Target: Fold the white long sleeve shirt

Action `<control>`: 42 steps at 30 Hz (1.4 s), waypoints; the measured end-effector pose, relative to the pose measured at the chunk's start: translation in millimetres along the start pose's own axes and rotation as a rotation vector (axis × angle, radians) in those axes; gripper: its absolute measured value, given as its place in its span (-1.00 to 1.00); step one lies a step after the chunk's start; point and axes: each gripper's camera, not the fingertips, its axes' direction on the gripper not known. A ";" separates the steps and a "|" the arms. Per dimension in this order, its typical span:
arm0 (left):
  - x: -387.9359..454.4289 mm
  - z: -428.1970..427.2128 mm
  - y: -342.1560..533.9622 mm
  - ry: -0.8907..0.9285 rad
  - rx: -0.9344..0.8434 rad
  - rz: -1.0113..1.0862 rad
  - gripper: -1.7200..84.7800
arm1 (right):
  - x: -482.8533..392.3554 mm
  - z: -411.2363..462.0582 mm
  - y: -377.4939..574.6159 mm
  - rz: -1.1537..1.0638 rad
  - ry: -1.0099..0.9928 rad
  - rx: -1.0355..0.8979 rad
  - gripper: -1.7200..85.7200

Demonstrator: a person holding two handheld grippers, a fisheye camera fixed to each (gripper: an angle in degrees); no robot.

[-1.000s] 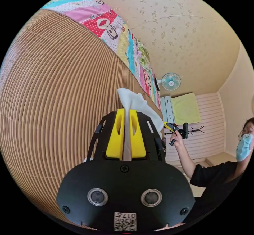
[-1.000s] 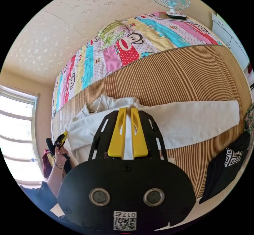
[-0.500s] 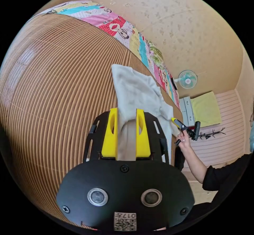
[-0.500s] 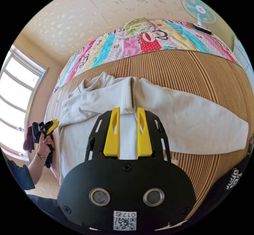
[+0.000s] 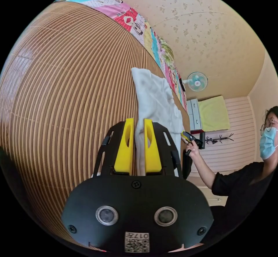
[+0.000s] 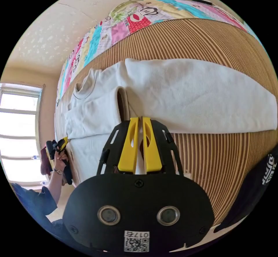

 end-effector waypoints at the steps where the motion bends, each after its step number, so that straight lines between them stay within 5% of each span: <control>1: 2.1 -11.5 5.7 -0.036 0.067 -0.015 -0.81 | 9.2 -11.4 4.8 0.051 -0.040 0.047 -0.83; 5: 24.8 -36.1 30.2 -0.148 0.212 -0.014 -0.81 | 45.8 -54.4 24.9 0.249 -0.071 0.228 -0.81; 10: 57.3 -22.4 49.3 -0.138 0.186 0.029 -0.81 | 150.9 -111.9 53.6 0.767 -0.005 0.423 -0.78; 14: 76.8 -3.8 53.0 -0.120 0.140 0.083 -0.81 | 189.7 -123.8 44.3 0.887 -0.029 0.470 -0.73; 21: 79.4 -20.1 45.8 -0.147 0.204 0.076 -0.81 | 195.8 -113.2 -19.7 0.896 0.231 0.447 -0.84; 24: 84.5 -30.9 48.1 -0.169 0.216 0.089 -0.81 | 136.7 -127.7 -48.8 0.726 0.285 0.554 -0.87; 28: 92.5 -33.3 59.7 -0.137 0.219 0.102 -0.81 | -60.8 -138.6 -62.3 0.080 0.423 0.754 -0.88; 32: 93.2 -35.9 74.6 -0.003 0.294 0.084 -0.80 | -215.3 -97.3 -21.1 -0.391 0.268 0.815 -0.88; 35: 77.9 -44.0 83.8 0.097 0.396 0.029 -0.77 | -295.4 -16.3 13.6 -0.560 0.066 0.675 -0.86; 40: 46.5 -47.1 92.0 0.111 0.447 -0.075 -0.73 | -329.4 196.6 47.6 -0.540 -0.039 -0.074 -0.80; 42: 48.1 -39.6 87.9 0.060 0.391 -0.057 -0.73 | -317.1 202.3 63.5 -0.491 -0.106 -0.052 -0.80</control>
